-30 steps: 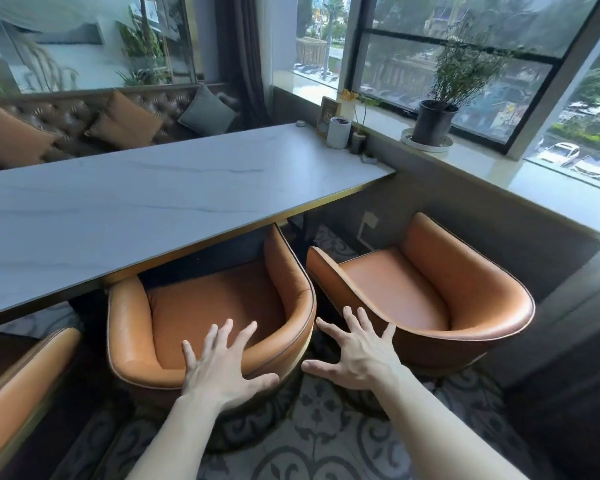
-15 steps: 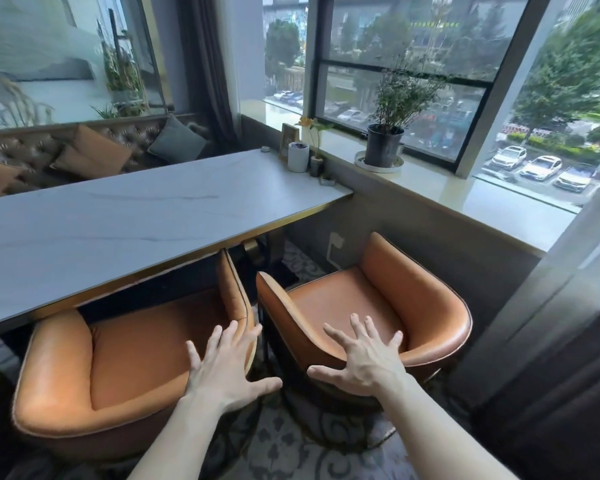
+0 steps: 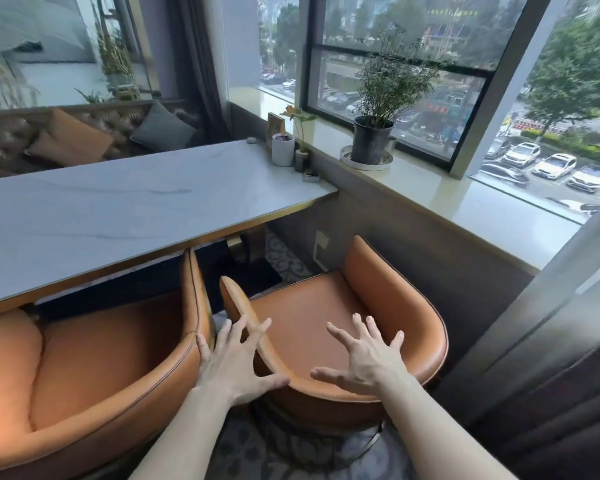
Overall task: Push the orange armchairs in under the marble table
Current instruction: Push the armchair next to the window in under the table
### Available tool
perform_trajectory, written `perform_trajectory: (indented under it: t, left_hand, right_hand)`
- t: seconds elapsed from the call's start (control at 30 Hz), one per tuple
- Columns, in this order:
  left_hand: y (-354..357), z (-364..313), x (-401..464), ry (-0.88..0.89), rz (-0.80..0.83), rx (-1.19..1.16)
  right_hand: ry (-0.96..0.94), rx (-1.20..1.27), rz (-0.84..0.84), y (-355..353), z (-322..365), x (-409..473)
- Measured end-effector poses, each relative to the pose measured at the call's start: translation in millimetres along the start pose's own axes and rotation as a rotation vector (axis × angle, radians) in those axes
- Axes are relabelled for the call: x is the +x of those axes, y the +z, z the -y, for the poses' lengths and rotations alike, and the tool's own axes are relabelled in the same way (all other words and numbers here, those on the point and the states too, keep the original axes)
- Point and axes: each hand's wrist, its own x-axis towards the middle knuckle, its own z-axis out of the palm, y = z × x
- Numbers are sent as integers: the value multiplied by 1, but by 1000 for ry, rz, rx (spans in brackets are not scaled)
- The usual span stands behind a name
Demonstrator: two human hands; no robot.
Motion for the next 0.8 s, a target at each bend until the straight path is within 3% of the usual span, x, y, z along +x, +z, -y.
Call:
perform_trajectory:
  t: [0.3,0.6,0.8]
  left_hand:
    - [19,-40,95,-30,5,-19]
    - [48,-94,129,-76,52,-15]
    - [85,-151,133,-204,82,-39]
  right_hand:
    - [10,-22,66,-24,-42,71]
    - [-47,-14,138,-15,-102,115]
    - [-163,-43,205,0,-164,140]
